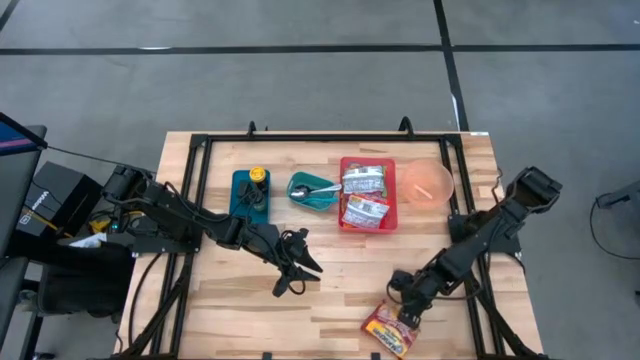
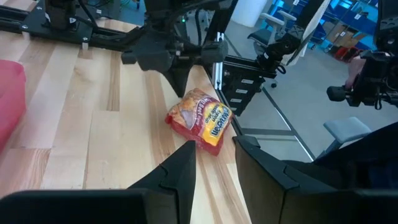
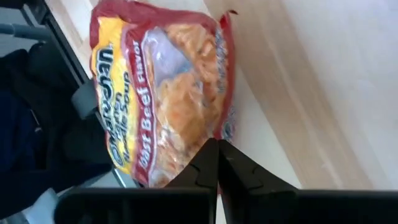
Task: Pick & Place Food Item
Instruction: Put the red noodle pack into the red bin
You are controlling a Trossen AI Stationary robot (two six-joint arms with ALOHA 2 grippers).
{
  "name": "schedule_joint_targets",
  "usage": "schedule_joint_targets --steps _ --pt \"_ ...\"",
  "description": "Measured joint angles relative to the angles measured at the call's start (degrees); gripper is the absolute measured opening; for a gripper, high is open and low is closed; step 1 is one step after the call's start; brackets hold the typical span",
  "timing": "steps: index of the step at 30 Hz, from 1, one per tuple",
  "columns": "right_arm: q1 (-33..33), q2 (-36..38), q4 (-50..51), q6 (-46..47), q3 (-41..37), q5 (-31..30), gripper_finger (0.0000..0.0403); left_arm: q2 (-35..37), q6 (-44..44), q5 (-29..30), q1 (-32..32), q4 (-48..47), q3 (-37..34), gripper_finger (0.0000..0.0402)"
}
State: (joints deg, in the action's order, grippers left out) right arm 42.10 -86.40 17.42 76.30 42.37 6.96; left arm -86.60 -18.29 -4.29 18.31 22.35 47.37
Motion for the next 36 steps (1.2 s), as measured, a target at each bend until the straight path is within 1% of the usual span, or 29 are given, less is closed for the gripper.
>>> schedule_joint_targets --steps 3,6,9,12,14,15,19,23,25,29,32,36 --pt "0.77 2.47 2.14 0.19 0.0 -1.54 0.0 0.0 0.0 0.01 0.0 0.0 0.0 0.0109" --pt "2.52 5.35 1.72 0.21 0.0 -5.41 0.0 0.0 -0.01 0.01 0.0 0.0 0.01 0.0109" --pt "5.26 7.08 -2.43 0.21 0.0 -9.32 0.0 0.0 -0.02 0.01 0.0 0.0 0.0 0.0109" --pt "7.99 6.43 -9.66 0.21 0.0 -11.81 0.0 0.0 0.0 0.02 0.0 0.01 0.0 0.0109" --pt "9.34 4.5 -13.24 0.22 0.76 -12.8 0.0 0.0 0.0 0.0 0.02 0.0 0.0 0.0109" --pt "9.89 3.09 -13.48 0.22 1.8 -12.87 0.0 0.0 0.0 0.02 0.0 0.0 0.0 0.0109" --pt "11.67 -3.36 -10.59 0.21 7.97 -12.53 0.0 0.02 -0.02 0.0 0.02 0.0 0.0 0.0109" --pt "13.03 -9.86 -4.41 1.23 15.82 -10.24 0.0 0.01 -0.02 0.01 0.01 0.01 0.0 0.0109" --pt "13.45 -12.99 0.8 2.11 20.02 -8.35 0.0 0.01 -0.02 0.01 0.02 0.01 0.01 0.0109" --pt "14.31 -18.27 10.65 2.22 26.69 -7.22 0.0 0.0 -0.17 0.02 0.01 0.02 0.0 0.0109" --pt "14.57 -21.38 13.23 2.3 29.42 -6.83 0.0 0.0 -0.17 0.02 0.0 0.04 0.0 0.0109" --pt "14.48 -24.46 13.59 2.63 29.97 -3.51 0.0 0.0 -0.17 0.02 0.0 0.23 0.0 0.0109"
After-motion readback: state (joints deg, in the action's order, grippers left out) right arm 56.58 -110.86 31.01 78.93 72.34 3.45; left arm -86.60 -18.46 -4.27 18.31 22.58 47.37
